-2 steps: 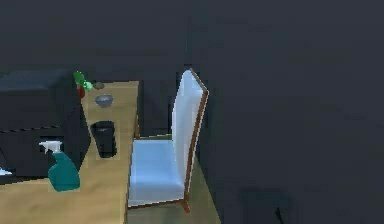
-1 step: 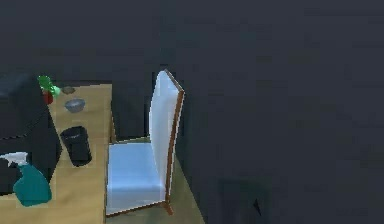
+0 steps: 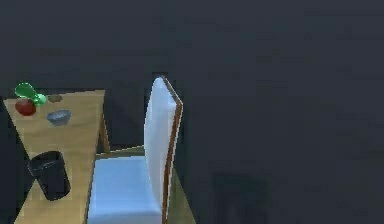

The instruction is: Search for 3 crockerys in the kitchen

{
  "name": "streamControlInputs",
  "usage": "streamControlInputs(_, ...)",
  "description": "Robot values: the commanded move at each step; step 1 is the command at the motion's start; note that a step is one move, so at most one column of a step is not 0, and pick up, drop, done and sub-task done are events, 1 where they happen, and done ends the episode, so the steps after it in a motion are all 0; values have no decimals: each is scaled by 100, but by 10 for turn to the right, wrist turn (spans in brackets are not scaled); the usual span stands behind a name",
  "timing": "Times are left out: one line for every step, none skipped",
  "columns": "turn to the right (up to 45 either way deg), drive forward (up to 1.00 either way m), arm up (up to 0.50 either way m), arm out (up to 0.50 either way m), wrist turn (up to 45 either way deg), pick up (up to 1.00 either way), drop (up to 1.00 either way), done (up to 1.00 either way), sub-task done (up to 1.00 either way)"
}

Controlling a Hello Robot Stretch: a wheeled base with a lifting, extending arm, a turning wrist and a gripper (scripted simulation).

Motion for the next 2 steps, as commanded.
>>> streamControlInputs(-390, 0, 0, 0, 0, 0, 0, 0, 0)
streamControlInputs(0, 0, 0, 0, 0, 0, 0, 0, 100)
